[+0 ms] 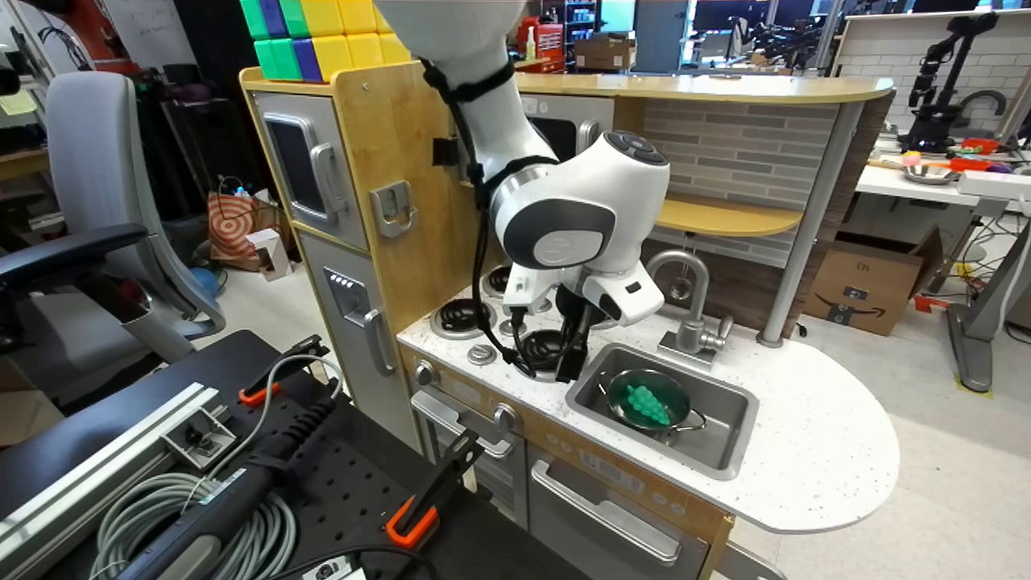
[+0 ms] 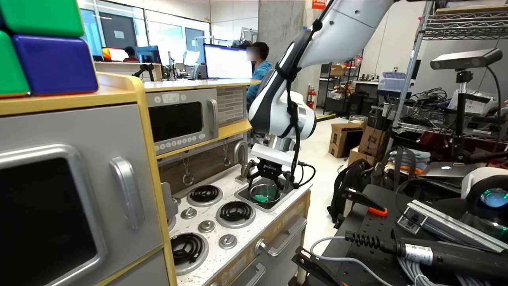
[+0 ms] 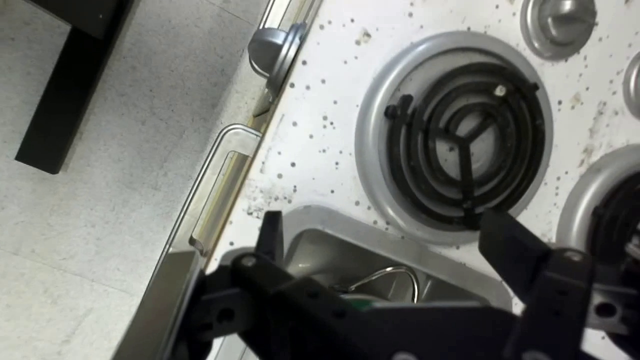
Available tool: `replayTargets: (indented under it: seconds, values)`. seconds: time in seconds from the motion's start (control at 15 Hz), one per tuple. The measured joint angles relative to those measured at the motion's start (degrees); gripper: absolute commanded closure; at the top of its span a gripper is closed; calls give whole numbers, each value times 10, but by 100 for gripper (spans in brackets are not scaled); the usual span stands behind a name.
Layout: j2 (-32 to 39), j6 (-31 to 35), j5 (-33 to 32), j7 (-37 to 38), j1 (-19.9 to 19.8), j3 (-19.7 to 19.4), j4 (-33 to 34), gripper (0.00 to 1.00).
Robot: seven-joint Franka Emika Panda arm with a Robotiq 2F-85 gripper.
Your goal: Put the grapes in the pot
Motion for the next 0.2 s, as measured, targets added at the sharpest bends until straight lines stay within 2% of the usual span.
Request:
replayTargets:
  seconds: [0.2]
  values:
    - [-66,12,55,-110,-51,47,-88,0]
